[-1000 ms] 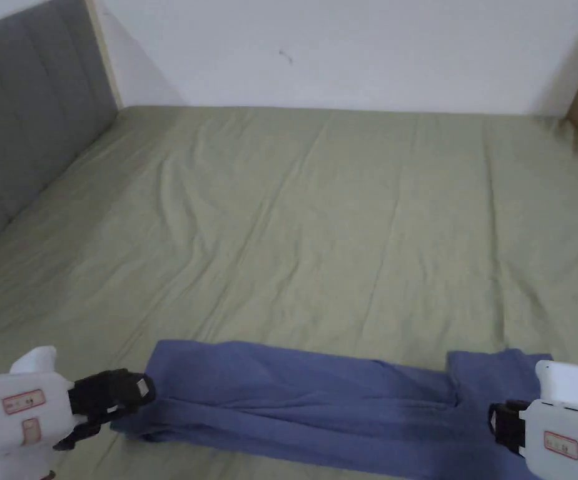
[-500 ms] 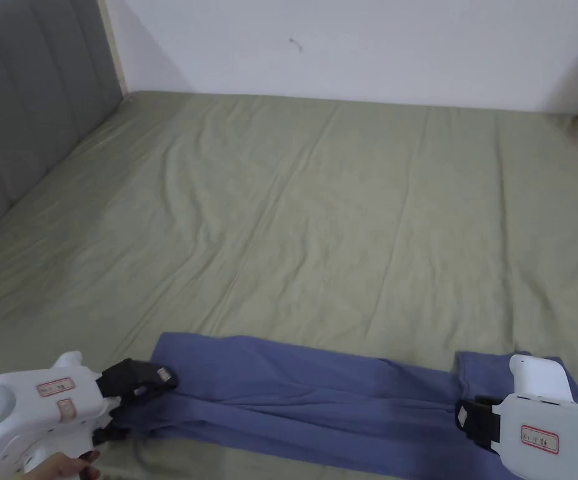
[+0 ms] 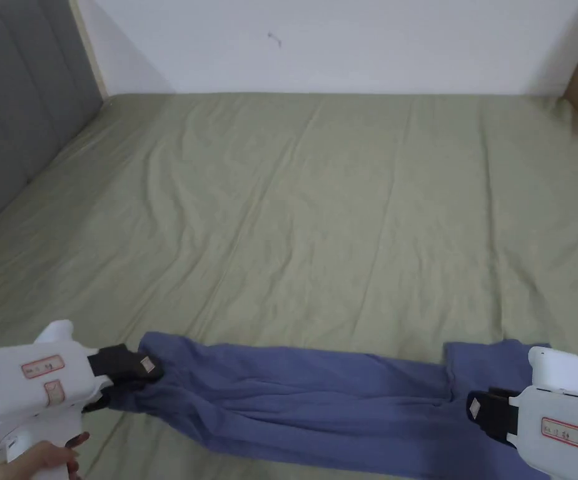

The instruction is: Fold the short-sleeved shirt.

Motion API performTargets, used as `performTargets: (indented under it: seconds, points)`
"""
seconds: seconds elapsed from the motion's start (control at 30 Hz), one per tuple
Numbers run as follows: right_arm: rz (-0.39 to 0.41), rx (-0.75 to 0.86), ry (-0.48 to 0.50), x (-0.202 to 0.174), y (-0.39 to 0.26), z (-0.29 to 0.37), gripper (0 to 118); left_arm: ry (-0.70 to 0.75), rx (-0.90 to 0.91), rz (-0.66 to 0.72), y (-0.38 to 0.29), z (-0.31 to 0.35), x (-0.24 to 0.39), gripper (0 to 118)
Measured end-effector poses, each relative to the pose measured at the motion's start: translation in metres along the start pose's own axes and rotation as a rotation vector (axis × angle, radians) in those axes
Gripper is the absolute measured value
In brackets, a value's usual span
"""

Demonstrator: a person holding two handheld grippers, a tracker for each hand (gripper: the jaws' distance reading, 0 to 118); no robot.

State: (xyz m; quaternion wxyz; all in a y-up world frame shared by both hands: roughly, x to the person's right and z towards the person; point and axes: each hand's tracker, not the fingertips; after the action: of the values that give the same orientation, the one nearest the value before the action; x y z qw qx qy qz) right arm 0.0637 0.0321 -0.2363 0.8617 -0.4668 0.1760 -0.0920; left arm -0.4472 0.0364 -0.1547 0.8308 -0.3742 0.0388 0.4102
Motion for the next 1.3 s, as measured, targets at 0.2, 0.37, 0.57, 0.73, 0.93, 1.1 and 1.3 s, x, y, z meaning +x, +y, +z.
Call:
performTargets:
  seconds: [0.2, 0.37, 0.57, 0.73, 0.93, 1.1, 1.3]
  points:
    - [-0.062, 0.044, -0.013, 0.021, -0.002, 0.014, 0, -0.026, -0.053, -0.438, -0.026, -0.018, 0.123, 6]
    - [-0.108, 0.051, -0.038, 0.030, -0.009, 0.023, 0, -0.118, -0.153, -0.717, -0.087, -0.063, 0.191, 6]
    - [-0.179, 0.069, -0.060, 0.047, -0.022, 0.033, 0, -0.185, -0.319, -0.796, -0.150, -0.128, 0.203, 62]
    - [-0.209, 0.069, -0.072, 0.054, -0.023, 0.036, 0, -0.222, -0.364, -0.788, -0.152, -0.125, 0.201, 95]
    - [-0.210, 0.063, -0.070, 0.055, -0.023, 0.029, 0, -0.164, -0.244, -0.483, -0.093, -0.094, 0.165, 44]
    - [-0.196, 0.071, -0.063, 0.053, -0.024, 0.023, 0, 0.056, -0.194, -0.515, -0.078, -0.103, 0.137, 2]
    - [-0.193, 0.072, -0.052, 0.056, -0.021, 0.019, 0, -0.036, -0.316, -0.541, -0.115, -0.126, 0.144, 2]
